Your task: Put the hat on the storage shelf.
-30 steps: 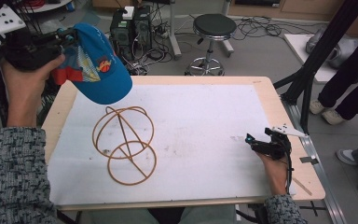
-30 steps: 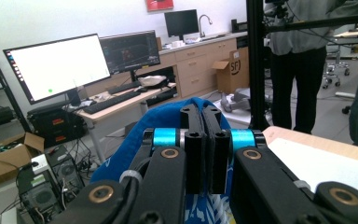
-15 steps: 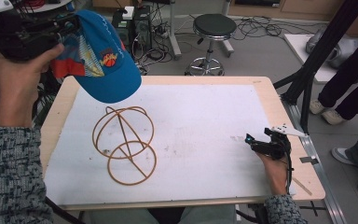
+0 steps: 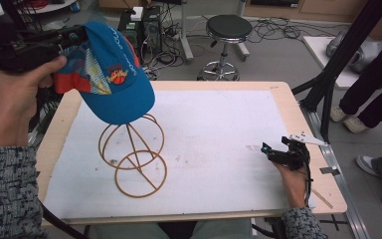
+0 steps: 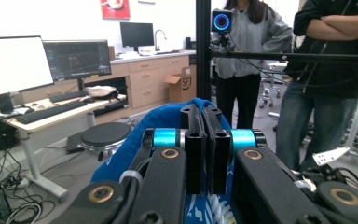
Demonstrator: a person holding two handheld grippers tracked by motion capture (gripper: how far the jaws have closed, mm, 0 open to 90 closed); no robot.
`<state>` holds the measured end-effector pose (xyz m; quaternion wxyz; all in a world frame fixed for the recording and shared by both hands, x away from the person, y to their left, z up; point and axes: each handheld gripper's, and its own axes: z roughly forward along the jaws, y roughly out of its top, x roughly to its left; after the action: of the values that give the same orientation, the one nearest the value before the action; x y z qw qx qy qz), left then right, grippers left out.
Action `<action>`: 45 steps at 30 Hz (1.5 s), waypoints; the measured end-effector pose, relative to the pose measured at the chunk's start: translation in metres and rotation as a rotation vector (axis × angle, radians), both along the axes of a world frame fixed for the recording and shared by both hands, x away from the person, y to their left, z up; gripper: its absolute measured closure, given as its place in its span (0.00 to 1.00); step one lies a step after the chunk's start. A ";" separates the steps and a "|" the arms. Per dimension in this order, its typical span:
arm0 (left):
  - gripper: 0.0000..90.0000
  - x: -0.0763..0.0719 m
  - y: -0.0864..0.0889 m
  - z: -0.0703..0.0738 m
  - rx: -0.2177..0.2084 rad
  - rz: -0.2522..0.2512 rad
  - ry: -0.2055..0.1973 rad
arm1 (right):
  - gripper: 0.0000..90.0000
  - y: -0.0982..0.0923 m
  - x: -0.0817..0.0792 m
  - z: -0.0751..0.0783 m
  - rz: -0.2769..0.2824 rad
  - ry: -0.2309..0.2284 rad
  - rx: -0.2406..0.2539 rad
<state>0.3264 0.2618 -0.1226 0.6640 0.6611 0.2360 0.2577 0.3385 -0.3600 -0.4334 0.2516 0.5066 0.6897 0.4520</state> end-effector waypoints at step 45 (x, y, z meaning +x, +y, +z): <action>0.96 -0.020 0.020 -0.114 0.076 -0.111 0.220 | 0.12 0.001 0.001 -0.001 -0.007 0.012 -0.007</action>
<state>0.3064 0.2816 -0.2370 0.6218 0.7221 0.2607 0.1552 0.3395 -0.3587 -0.4346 0.2508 0.5107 0.6911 0.4458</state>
